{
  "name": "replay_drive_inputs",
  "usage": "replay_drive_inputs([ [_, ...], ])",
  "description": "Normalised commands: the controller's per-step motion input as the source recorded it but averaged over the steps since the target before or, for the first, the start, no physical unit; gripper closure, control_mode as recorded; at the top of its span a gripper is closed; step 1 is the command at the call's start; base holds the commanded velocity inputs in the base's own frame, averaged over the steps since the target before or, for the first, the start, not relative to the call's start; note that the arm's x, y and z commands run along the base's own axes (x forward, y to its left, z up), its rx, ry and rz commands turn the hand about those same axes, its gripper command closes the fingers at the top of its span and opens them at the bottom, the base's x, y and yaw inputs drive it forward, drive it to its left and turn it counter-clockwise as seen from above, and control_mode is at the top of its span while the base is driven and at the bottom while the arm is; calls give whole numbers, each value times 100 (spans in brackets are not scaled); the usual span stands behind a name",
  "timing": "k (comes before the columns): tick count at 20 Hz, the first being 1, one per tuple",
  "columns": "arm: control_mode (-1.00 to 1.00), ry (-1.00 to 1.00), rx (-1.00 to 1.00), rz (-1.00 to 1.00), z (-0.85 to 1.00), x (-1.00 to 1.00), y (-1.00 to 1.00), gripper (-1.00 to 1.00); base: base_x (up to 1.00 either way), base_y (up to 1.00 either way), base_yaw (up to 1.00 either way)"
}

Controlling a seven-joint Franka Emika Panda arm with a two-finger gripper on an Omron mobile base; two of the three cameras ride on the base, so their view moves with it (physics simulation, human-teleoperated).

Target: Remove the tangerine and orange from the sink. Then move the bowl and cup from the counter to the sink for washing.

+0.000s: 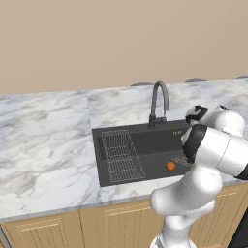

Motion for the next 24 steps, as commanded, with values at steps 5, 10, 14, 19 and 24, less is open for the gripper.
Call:
replay_drive_inputs([
  [5,-100,-7,-9,-11,34,-34,17,100,0,0,0],
  [10,-100,0,-6,-15,38,-33,20,100,0,0,0],
  [14,-100,4,-2,-15,44,-29,24,100,0,0,0],
  [19,-100,5,-1,-10,42,-33,25,100,0,0,0],
  [24,-100,0,-5,-6,32,-28,43,100,0,0,0],
])
